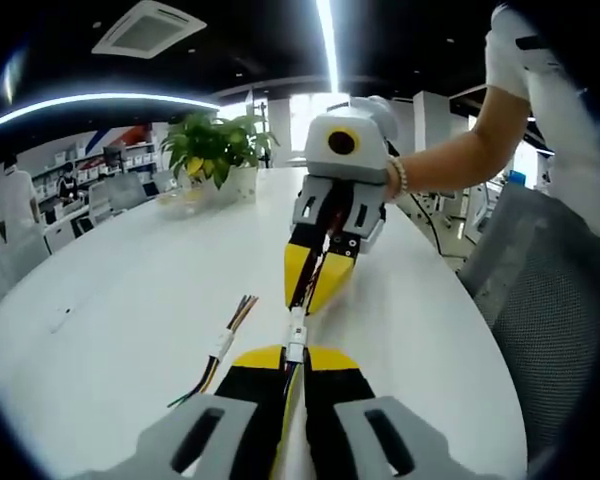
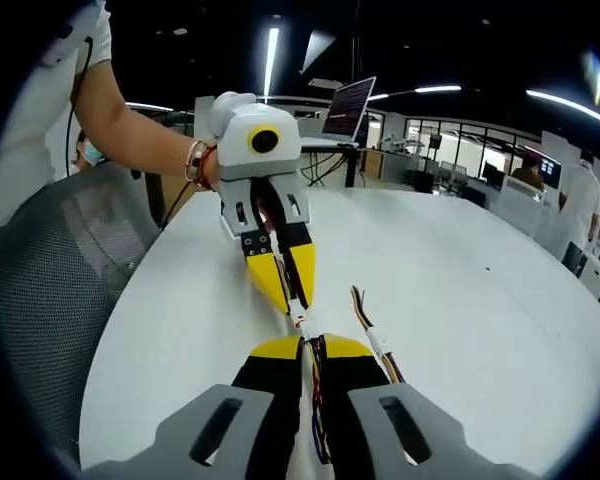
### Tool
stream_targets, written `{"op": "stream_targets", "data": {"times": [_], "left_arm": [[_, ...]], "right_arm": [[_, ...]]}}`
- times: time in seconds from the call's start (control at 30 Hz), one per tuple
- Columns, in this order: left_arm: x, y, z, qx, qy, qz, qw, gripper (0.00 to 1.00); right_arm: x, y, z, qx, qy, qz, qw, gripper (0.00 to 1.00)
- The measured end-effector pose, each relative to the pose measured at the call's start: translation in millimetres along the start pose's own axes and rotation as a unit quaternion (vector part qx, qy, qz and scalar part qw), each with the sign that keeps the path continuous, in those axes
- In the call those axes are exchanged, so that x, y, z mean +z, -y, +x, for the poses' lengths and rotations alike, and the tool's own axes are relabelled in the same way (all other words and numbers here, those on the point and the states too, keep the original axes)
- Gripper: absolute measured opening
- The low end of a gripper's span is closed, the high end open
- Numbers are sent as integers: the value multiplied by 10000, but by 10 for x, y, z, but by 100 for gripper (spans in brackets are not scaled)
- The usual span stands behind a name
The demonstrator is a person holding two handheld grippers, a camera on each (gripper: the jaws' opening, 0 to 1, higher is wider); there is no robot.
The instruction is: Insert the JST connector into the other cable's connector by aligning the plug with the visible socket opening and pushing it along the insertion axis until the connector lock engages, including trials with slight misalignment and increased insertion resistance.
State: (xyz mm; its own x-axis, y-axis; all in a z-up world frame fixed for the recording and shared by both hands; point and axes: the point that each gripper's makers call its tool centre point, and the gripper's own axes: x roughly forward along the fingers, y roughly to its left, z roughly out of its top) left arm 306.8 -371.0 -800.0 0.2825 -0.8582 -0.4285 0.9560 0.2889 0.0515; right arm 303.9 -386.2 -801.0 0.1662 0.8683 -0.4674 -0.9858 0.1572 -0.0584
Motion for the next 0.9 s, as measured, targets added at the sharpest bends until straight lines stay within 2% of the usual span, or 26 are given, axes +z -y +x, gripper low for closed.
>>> {"op": "stream_targets", "data": {"times": [0.27,0.33,0.43,0.83,0.9], "left_arm": [[2,-5,7,16,8,-25,10000,0],[34,0,14,4,118,-127,9999,0],[23,-4,33,23,44,-24,10000,0],[52,14,19,-46,112,-98,9999,0],[52,-6,33,19,70,18,10000,0]], "right_arm": [[-7,-3,3,-25,-38,8,10000,2],[26,-17,15,0,9,2,10000,2],[15,-15,49,-14,-106,-120,9999,2],[45,-19,54,31,-10,-21,10000,2],[40,-3,64,-26,-32,-17,10000,2]]}}
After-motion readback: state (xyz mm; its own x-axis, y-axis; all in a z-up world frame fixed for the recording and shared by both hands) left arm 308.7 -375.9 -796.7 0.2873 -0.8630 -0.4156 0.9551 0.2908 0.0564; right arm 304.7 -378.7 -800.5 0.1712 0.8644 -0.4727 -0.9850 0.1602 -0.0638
